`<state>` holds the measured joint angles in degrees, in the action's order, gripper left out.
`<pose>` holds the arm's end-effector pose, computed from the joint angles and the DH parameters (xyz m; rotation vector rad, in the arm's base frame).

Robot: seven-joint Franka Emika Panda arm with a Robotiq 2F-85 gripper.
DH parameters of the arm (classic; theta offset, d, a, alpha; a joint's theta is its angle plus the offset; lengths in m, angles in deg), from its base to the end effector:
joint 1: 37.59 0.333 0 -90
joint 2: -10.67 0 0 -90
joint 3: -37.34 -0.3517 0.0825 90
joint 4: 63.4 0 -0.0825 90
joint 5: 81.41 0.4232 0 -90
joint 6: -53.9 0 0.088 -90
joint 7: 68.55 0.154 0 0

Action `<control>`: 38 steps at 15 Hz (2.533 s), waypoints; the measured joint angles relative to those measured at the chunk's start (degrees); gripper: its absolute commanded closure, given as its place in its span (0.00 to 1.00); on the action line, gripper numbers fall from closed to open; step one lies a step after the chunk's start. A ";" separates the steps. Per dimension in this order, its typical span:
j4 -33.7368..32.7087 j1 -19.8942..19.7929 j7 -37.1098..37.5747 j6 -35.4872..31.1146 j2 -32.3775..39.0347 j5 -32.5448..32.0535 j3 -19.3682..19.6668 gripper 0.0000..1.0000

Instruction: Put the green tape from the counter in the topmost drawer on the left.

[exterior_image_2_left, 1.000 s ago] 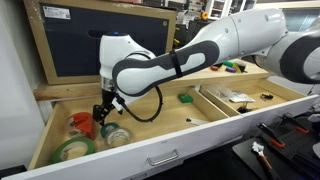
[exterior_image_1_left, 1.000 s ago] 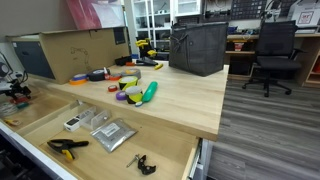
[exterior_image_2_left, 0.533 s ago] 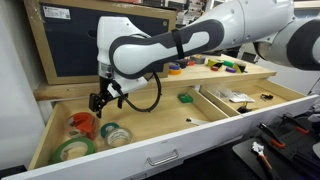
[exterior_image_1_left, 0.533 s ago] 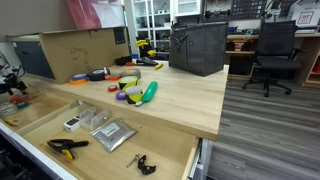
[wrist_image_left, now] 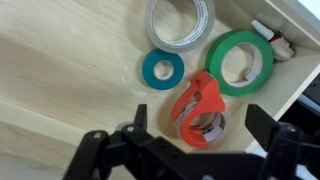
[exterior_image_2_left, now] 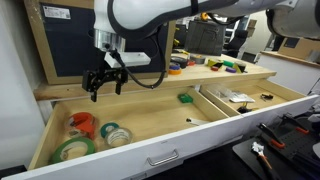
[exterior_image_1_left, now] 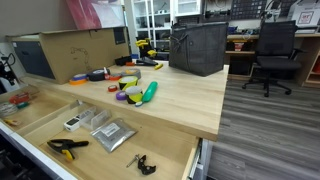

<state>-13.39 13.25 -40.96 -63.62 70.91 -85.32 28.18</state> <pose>0.4928 0.7283 0.2304 -2.9005 -0.7467 -0.0751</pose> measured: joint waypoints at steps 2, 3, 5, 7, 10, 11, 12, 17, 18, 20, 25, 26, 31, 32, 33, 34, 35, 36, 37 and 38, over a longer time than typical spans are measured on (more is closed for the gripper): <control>4.33 -0.37 0.00 0.00 -4.28 0.01 -0.23 0.00; 6.49 -0.52 0.01 0.00 -6.40 0.01 -0.23 0.00; 11.04 -0.88 0.10 0.00 -10.60 0.01 -0.24 0.00; 15.87 -1.32 1.27 0.00 -14.82 0.01 -0.21 0.00; 23.05 -2.12 4.45 -0.21 -20.76 0.01 -0.06 0.00; 25.47 -2.43 5.61 -0.28 -22.69 0.01 -0.05 0.00; 28.06 -2.70 6.99 -0.41 -24.73 0.02 -0.02 0.00; 41.18 -3.78 13.30 -1.66 -34.65 0.02 0.03 0.00; 43.85 -4.11 14.52 -1.91 -36.62 0.02 0.02 0.00; 49.35 -5.19 16.88 -2.54 -40.54 0.01 0.00 0.00; 63.35 -10.10 21.21 -4.14 -49.91 -0.12 -0.39 0.00; 65.65 -11.35 21.73 -4.38 -51.42 -0.16 -0.64 0.00; 73.82 -17.91 22.58 -6.76 -56.26 -0.20 -2.83 0.00; 74.91 -19.26 22.58 -7.45 -56.81 -0.20 -3.36 0.00; 75.79 -20.62 22.51 -7.95 -57.27 -0.20 -3.88 0.00; 76.47 -21.95 22.18 -8.19 -57.74 -0.20 -4.29 0.00; 76.99 -23.24 21.73 -8.29 -58.19 -0.20 -4.63 0.00; 77.35 -24.45 20.59 -8.37 -58.53 -0.14 -4.89 0.00; 77.53 -25.59 19.14 -8.40 -58.75 -0.13 -5.03 0.00; 77.56 -26.59 17.73 -8.40 -58.83 -0.13 -5.07 0.00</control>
<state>64.17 -13.34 -23.23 -72.02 12.09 -85.46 23.11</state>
